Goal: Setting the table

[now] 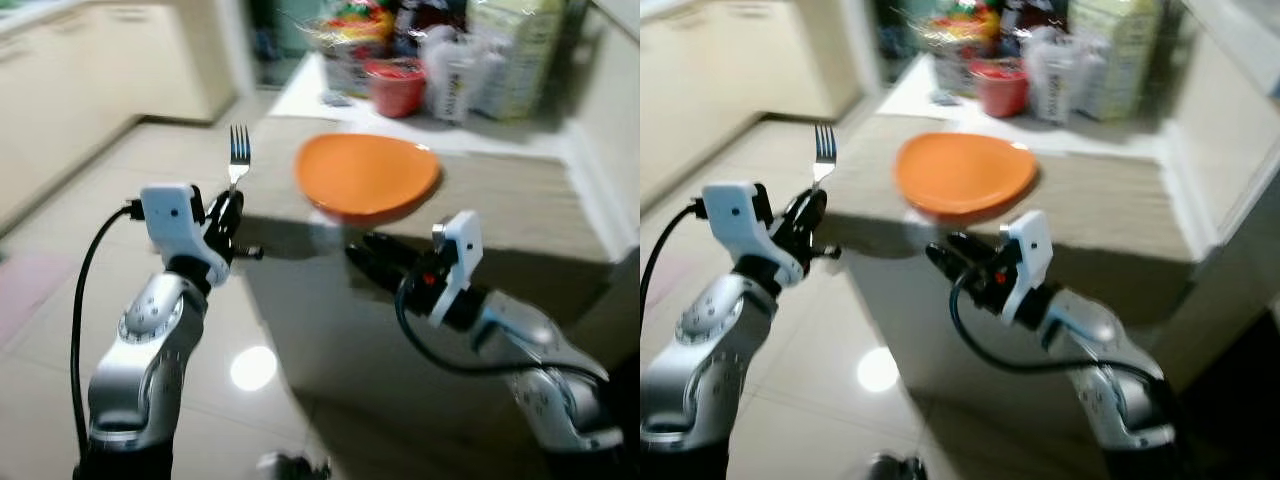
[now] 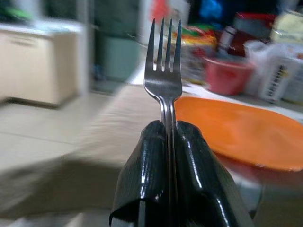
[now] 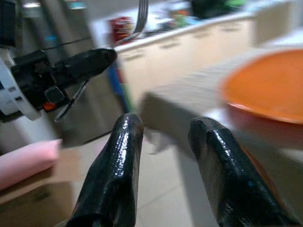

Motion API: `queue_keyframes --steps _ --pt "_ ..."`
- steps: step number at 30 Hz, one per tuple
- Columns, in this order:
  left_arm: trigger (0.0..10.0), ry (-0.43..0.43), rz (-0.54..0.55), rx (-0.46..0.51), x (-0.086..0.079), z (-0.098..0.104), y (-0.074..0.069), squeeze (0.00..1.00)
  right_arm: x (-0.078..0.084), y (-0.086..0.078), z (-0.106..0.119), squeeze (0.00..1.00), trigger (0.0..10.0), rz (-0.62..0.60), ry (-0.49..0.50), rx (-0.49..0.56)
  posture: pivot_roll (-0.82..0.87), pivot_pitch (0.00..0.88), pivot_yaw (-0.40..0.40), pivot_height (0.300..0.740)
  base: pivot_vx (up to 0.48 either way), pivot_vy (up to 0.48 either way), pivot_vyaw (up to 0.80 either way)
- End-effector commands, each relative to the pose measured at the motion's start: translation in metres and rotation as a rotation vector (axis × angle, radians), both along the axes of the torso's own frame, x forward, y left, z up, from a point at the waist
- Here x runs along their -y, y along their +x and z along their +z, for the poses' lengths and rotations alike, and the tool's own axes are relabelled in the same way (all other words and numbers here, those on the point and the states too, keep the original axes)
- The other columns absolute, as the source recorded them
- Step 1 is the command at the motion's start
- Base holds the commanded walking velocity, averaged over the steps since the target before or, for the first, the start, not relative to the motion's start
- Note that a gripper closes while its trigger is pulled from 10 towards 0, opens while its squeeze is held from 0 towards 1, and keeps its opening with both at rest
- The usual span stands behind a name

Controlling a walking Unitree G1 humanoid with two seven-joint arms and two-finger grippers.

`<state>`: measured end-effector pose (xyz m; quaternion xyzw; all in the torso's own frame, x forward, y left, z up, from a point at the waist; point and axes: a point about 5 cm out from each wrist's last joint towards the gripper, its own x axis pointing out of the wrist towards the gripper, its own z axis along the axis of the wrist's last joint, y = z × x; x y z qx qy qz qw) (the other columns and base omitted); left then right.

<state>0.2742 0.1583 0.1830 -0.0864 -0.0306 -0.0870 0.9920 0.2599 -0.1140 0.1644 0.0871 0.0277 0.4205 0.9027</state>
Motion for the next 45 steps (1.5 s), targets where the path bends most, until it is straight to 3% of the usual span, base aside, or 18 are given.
queue_keyframes --steps 1,14,22,27,32,41,42,45 --pt "0.0 0.013 0.002 0.029 0.000 0.006 0.002 0.00 0.000 0.000 0.001 0.00 10.0 -0.004 0.003 0.013 -0.16 0.000 0.114 0.740 0.000 0.000 0.00" --pt "0.0 -0.008 -0.047 0.047 0.005 0.008 0.002 0.00 0.003 0.000 -0.001 0.00 10.0 -0.008 -0.022 0.023 -0.17 0.000 0.116 0.740 0.000 0.000 0.00" --pt "0.0 0.028 -0.107 0.045 0.011 0.005 -0.002 0.00 0.006 0.005 -0.004 0.00 10.0 -0.055 -0.063 0.029 -0.17 0.000 0.117 0.740 0.000 0.000 0.00" --pt "0.0 0.021 -0.124 0.048 0.014 0.005 -0.002 0.00 0.018 0.022 -0.020 0.00 10.0 -0.279 -0.276 0.108 -0.17 0.000 0.119 0.740 0.000 0.000 0.00" --pt "0.0 0.025 -0.151 0.045 0.017 0.004 -0.002 0.00 0.030 0.025 -0.024 0.00 10.0 -0.399 -0.266 0.092 -0.18 0.000 0.123 0.740 0.000 0.000 0.00" --pt "0.0 0.026 -0.171 0.046 0.019 0.004 -0.001 0.00 0.046 0.029 -0.021 0.00 10.0 -0.598 -0.267 0.168 -0.19 0.000 0.126 0.740 0.000 0.000 0.00" --pt "0.0 0.026 -0.173 0.047 0.019 0.004 -0.001 0.00 0.047 0.029 -0.021 1.00 10.0 -0.615 -0.258 0.175 -0.19 0.000 0.127 0.740 0.000 0.000 0.00" --pt "0.0 0.029 -0.180 0.050 0.020 0.005 -0.001 0.00 0.050 0.031 -0.021 1.00 10.0 -0.646 -0.263 0.188 -0.19 0.000 0.129 0.740 0.000 0.000 0.00"
